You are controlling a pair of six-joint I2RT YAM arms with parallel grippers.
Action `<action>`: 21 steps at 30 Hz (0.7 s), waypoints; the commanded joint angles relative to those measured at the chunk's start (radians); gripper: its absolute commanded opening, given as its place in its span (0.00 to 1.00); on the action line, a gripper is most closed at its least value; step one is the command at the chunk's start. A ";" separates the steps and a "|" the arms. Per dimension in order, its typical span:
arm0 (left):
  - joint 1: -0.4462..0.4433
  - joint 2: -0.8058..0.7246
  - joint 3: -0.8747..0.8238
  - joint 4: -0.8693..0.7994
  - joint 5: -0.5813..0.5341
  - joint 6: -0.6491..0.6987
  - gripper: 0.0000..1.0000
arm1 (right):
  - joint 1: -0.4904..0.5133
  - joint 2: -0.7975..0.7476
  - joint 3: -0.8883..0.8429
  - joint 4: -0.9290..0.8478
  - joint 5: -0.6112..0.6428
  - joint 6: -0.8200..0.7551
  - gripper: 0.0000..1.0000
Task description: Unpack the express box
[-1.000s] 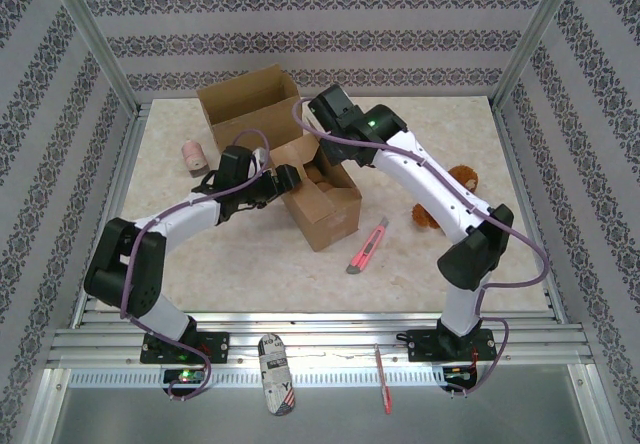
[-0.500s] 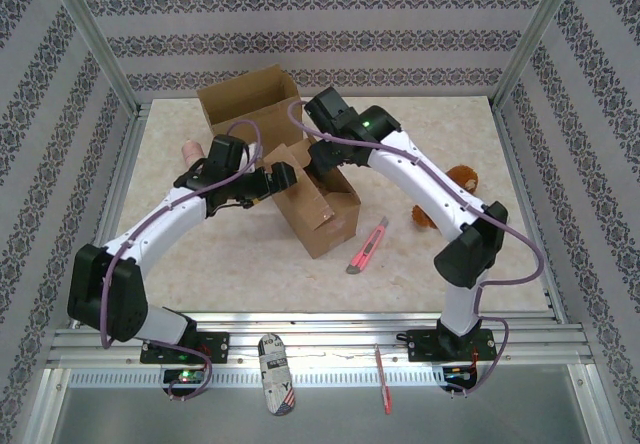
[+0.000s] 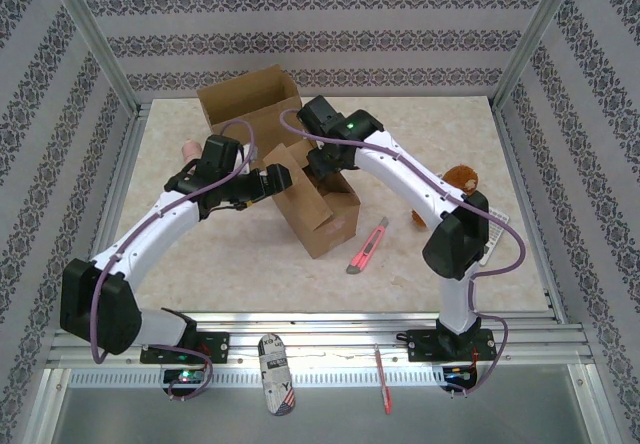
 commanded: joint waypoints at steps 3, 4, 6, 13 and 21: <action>0.000 -0.042 0.056 -0.094 -0.030 0.047 0.97 | -0.015 0.022 -0.004 0.010 -0.027 0.021 0.45; 0.000 -0.043 0.062 -0.105 -0.031 0.052 0.97 | -0.016 0.022 -0.004 0.010 -0.030 0.022 0.39; 0.000 -0.044 0.075 -0.128 -0.034 0.064 0.96 | -0.021 0.024 -0.003 0.009 -0.036 0.025 0.25; -0.005 -0.031 0.149 -0.255 -0.060 0.133 0.96 | -0.038 -0.019 -0.031 0.016 -0.095 0.058 0.00; -0.045 0.038 0.301 -0.383 -0.127 0.199 0.96 | -0.047 -0.186 -0.222 0.164 -0.312 0.182 0.00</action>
